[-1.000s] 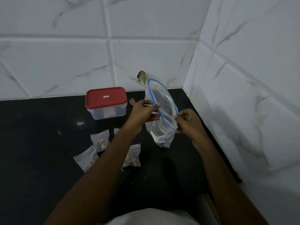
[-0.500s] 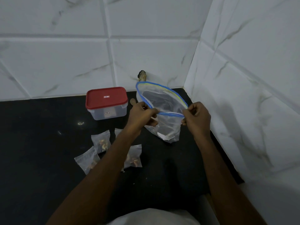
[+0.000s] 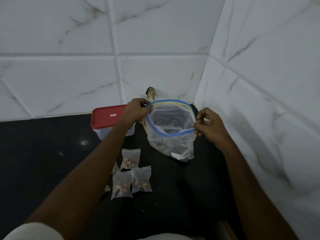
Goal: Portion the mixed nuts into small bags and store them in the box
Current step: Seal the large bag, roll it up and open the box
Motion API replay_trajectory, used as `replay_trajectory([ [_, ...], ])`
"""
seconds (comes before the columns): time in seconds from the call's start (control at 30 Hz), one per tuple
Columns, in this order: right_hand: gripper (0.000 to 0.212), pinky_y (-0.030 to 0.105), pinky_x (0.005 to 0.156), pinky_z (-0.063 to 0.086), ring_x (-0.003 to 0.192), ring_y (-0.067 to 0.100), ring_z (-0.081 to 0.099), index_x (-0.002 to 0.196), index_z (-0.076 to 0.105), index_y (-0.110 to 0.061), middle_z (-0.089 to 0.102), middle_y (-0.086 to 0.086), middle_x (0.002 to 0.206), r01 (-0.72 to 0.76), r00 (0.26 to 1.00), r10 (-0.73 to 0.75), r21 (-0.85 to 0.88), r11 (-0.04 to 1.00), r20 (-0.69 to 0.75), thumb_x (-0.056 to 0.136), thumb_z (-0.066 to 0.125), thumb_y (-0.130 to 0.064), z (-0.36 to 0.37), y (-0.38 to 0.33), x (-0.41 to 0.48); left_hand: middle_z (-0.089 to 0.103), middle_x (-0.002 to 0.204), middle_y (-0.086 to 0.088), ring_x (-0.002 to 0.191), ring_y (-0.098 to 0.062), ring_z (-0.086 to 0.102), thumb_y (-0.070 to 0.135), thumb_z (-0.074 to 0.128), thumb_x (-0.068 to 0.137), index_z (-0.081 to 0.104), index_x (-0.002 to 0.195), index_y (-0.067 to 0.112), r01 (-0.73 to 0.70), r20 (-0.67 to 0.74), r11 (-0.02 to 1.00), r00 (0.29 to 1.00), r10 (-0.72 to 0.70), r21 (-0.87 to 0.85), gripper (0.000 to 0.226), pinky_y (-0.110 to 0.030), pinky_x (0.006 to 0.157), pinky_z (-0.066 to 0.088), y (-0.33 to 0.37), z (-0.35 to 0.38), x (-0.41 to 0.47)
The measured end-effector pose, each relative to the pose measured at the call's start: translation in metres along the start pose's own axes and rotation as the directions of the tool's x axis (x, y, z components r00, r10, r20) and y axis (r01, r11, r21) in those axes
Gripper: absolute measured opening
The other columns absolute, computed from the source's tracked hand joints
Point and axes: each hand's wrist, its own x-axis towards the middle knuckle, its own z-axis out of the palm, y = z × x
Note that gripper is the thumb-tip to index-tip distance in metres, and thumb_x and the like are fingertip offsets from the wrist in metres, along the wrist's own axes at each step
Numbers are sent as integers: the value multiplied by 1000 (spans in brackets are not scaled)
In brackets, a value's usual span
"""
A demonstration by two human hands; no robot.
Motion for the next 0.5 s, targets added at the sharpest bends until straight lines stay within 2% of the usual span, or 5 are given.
replay_trajectory([
  [0.1,26,9,53,38,55,11,50,74,51,-11,54,2,69,64,940,-133,-218,974,-314,69,64,12,-1,3,3,65,81,3,67,-16,63,21,67,85,71,104,15,-53,-127,992,990,68,118,21,-28,58,54,3,-6,-1],
  [0.2,30,12,54,33,59,9,44,77,51,-14,50,-3,73,41,864,-179,-288,957,-470,66,59,14,4,9,5,66,85,6,78,-14,63,24,67,79,74,97,21,-78,-174,948,975,136,307,19,-28,67,53,8,-7,-5],
  [0.37,25,17,63,35,84,9,49,103,56,-13,52,-1,101,-130,879,38,-161,978,-476,82,69,-11,10,15,0,69,91,5,83,-16,64,22,65,79,74,97,22,-68,-172,950,977,126,305,20,-31,72,54,8,-8,-8],
  [0.43,26,23,66,37,84,10,50,107,57,-14,53,-2,104,-207,905,120,-177,962,-409,85,69,-15,7,19,-2,69,91,6,84,-16,64,21,64,79,74,96,22,-62,-176,955,977,117,289,20,-29,70,53,5,-9,-8],
  [0.5,18,29,68,46,81,16,58,102,60,-15,61,-2,97,-220,910,149,-147,964,-387,85,67,-11,6,24,-3,69,96,5,85,-14,62,21,64,79,72,100,22,-60,-188,957,975,116,284,22,-27,68,49,5,-6,-10],
])
